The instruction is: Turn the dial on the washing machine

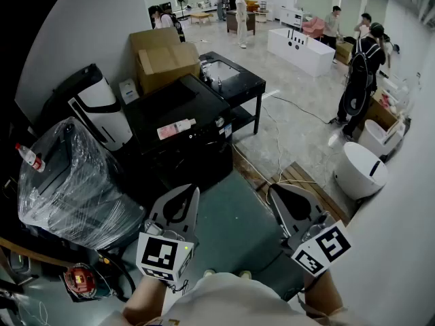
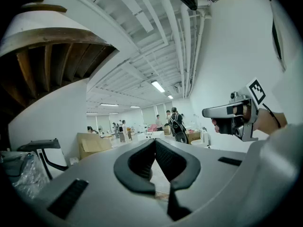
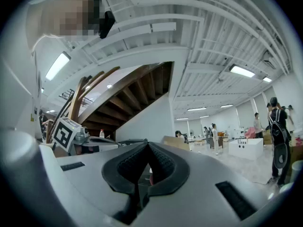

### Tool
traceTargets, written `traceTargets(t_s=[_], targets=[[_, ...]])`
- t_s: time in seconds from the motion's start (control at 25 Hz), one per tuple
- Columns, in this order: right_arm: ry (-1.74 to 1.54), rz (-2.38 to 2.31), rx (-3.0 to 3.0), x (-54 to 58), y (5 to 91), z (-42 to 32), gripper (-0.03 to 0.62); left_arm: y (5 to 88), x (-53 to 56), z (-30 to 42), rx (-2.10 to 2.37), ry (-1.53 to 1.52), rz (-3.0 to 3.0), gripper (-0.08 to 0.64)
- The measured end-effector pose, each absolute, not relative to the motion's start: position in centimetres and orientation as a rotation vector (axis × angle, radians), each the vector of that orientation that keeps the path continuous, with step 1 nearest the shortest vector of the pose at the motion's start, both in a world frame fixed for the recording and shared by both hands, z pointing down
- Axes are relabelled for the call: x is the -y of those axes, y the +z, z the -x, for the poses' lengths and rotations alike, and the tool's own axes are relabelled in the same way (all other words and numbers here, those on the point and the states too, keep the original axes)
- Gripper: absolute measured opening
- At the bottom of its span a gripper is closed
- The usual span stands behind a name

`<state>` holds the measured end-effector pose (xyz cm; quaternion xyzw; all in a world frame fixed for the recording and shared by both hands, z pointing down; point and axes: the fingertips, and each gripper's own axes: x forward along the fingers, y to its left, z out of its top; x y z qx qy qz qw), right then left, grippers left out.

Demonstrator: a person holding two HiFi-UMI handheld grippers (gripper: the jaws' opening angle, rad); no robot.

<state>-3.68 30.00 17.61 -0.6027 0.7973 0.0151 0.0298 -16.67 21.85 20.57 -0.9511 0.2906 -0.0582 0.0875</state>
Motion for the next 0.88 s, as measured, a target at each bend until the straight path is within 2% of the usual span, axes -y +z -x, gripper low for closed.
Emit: traceTargets(t_s=[0.72, 0.8, 0.88], targets=[[0.026, 1.925, -2.448, -32.9, 19.8, -1.1, 0.028, 22.3, -25.3, 12.9, -0.836, -0.231, 2.822, 0.02], [-0.007, 1.94, -2.461, -32.8, 20.5, -1.6, 0.083, 22.4, -25.5, 12.7, -0.84, -0.236, 2.827, 0.02], [-0.025, 1.948, -2.47, -32.6, 21.0, -1.9, 0.184, 22.8, -25.4, 12.7, -0.861, -0.248, 2.834, 0.02]])
